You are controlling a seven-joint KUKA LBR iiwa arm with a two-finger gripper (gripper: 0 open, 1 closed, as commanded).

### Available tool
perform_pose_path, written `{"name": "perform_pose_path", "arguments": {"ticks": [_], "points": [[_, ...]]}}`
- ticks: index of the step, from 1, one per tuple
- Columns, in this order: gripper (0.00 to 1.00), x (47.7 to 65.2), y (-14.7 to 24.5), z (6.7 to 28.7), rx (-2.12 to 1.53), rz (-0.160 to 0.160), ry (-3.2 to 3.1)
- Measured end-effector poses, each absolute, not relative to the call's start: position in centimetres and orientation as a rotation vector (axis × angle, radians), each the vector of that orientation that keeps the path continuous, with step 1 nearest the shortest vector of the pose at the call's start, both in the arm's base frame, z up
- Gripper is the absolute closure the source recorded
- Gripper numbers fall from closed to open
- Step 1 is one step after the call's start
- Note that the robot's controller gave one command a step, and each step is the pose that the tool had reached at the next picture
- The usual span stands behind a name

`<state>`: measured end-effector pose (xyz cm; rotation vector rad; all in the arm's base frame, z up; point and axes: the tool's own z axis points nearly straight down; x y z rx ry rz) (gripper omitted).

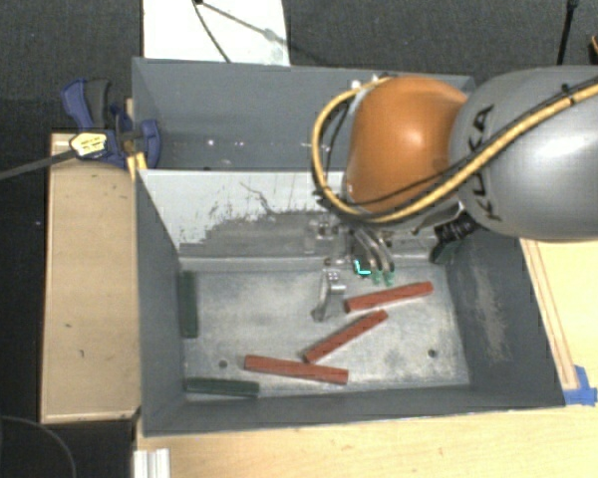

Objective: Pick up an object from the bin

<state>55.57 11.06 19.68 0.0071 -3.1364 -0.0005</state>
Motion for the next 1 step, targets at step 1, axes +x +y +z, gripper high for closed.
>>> {"name": "perform_pose_path", "arguments": {"ticks": [1], "points": [[0.0, 52.78, 4.6, 11.23, 0.176, 0.003, -3.13]]}}
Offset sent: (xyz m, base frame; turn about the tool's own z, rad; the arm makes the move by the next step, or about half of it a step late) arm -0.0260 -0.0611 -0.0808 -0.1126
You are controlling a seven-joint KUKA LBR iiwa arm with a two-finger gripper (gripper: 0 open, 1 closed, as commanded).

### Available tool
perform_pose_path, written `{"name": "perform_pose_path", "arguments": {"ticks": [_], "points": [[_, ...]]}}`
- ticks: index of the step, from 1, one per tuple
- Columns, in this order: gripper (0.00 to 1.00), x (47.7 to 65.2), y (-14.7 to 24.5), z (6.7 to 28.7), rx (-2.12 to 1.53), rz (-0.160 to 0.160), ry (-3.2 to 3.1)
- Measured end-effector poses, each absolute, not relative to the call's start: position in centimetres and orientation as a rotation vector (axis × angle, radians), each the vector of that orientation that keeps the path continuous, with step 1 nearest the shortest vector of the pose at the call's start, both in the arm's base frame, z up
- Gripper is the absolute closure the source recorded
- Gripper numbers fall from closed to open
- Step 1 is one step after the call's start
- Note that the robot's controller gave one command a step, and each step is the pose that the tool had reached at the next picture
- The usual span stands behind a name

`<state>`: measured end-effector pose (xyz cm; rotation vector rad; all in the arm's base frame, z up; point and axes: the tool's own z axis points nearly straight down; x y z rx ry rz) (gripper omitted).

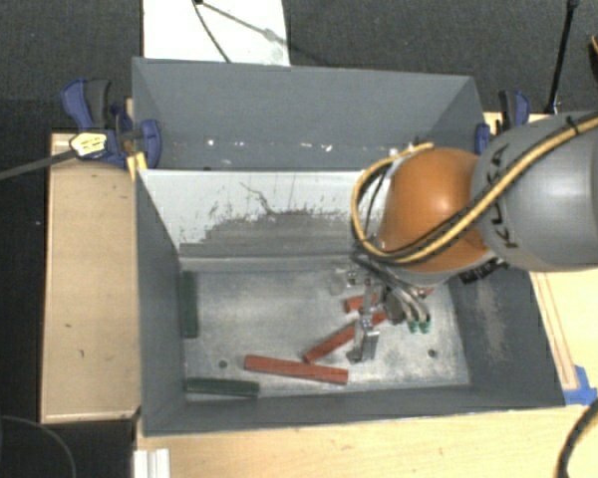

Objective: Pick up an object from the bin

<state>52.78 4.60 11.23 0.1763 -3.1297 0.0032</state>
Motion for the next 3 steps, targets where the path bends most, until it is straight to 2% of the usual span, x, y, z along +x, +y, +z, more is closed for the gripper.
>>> {"name": "perform_pose_path", "arguments": {"ticks": [1, 2, 3], "points": [[0.0, 52.9, 3.4, 6.8, 0.234, 0.0, -3.13], [1.0, 53.0, 3.6, 7.0, 0.228, -0.002, -3.135], [1.0, 51.1, 4.3, 20.9, 0.416, 0.0, -3.124]]}}
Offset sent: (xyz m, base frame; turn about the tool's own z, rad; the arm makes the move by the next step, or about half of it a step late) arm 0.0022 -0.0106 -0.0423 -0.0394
